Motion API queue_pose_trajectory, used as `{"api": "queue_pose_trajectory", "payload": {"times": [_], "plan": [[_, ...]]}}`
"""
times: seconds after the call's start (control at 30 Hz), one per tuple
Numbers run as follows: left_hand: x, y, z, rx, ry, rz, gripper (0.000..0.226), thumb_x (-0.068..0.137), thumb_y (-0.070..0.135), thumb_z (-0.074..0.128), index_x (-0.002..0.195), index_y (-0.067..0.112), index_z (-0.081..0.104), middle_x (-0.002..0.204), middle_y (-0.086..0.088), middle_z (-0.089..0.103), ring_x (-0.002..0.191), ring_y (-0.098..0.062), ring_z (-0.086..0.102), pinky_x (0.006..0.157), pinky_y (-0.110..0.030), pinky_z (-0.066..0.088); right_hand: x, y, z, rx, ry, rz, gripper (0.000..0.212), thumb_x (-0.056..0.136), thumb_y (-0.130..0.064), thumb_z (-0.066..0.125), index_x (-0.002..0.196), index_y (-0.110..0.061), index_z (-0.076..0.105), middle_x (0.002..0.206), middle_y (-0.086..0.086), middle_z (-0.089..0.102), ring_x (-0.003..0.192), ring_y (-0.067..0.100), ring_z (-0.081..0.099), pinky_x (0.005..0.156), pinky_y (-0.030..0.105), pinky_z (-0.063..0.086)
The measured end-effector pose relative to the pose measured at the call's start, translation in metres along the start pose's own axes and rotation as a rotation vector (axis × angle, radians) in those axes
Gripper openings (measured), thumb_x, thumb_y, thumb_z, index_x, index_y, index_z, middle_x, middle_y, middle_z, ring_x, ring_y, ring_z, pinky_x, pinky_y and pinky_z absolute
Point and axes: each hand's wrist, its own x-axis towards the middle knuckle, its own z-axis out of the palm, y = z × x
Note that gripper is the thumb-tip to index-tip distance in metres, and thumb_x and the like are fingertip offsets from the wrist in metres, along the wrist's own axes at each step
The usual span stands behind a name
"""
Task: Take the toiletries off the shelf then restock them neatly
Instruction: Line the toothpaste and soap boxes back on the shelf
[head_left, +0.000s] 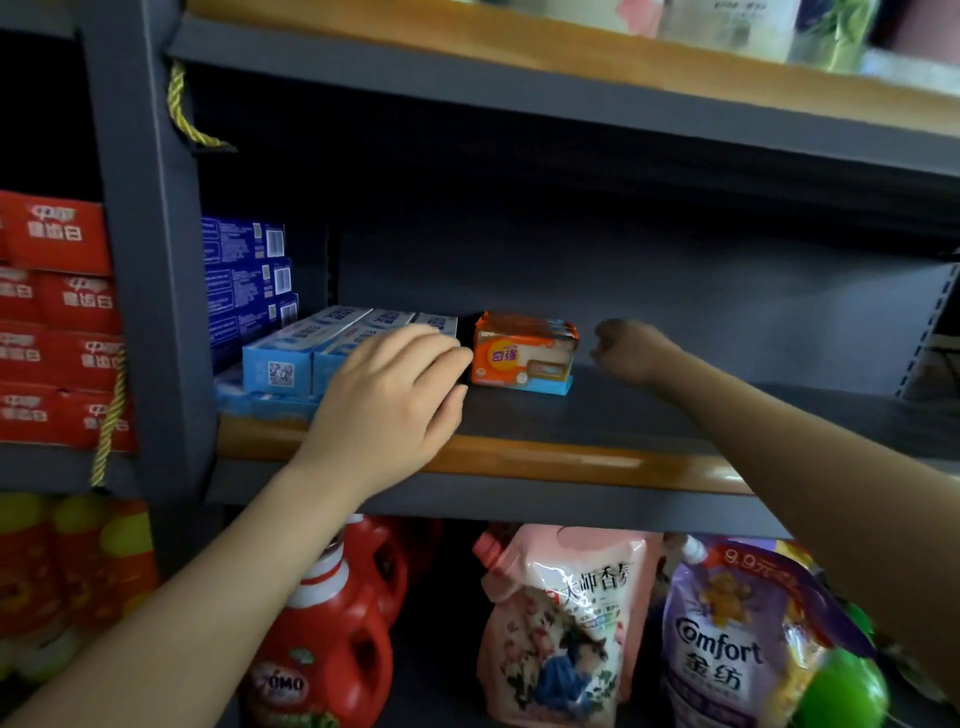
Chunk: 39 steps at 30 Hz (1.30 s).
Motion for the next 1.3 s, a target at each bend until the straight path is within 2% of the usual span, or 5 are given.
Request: {"api": "queue_pose_trajectory", "payload": {"times": [0.17,0.3,0.73,1.07,1.3], "plan": [[-0.013,0.043,-0.007,-0.11,0.181,0.132,0.02,0.084,0.009,0.053,0.094,0.004,0.07,0.085,-0.01,0.065,0.081,-0.027,0.056,0.069,-0.039,0.047,-0.099,0.006,-0.02,0.136,0.469,-0.572,0.025,0.087,-0.022,0.049,0.098,-0.008,0.066,0.084,0.006,0.067,0.077,0.018,0.059,0.069,0.027,0.043],[-0.048,0.087,0.005,-0.288,0.004,0.19,0.019,0.083,0.01,0.053,0.092,0.004,0.069,0.077,-0.009,0.063,0.067,-0.028,0.059,0.058,-0.038,0.049,-0.194,0.024,0.009,-0.015,0.448,-0.763,0.02,0.085,-0.021,0.05,0.09,-0.008,0.066,0.078,0.003,0.063,0.076,0.016,0.053,0.063,0.026,0.041],[-0.192,0.172,0.06,-0.515,-0.789,0.059,0.046,0.086,0.045,0.036,0.114,0.019,0.062,0.106,0.002,0.065,0.083,-0.02,0.065,0.059,-0.031,0.051,-0.321,0.11,0.155,-0.125,-0.752,-0.462,0.063,0.086,-0.051,0.056,0.136,-0.017,0.042,0.135,0.003,0.045,0.121,0.02,0.045,0.1,0.031,0.037],[-0.204,0.198,0.08,-0.715,-1.069,-0.205,0.037,0.092,0.035,0.052,0.128,0.027,0.048,0.128,0.01,0.046,0.113,-0.008,0.048,0.091,-0.03,0.044,-0.327,0.108,0.15,0.011,-0.832,-0.259,0.069,0.073,-0.05,0.072,0.123,-0.017,0.037,0.112,0.007,0.055,0.098,0.025,0.053,0.081,0.037,0.044],[-0.205,0.218,0.102,-0.861,-1.281,-0.453,0.057,0.067,0.057,0.072,0.111,0.023,0.062,0.107,0.005,0.053,0.106,-0.012,0.048,0.093,-0.033,0.041,-0.312,0.125,0.114,0.257,-0.403,-0.193,0.056,0.074,-0.036,0.075,0.121,-0.014,0.052,0.103,-0.005,0.055,0.091,0.008,0.051,0.07,0.014,0.039]]}}
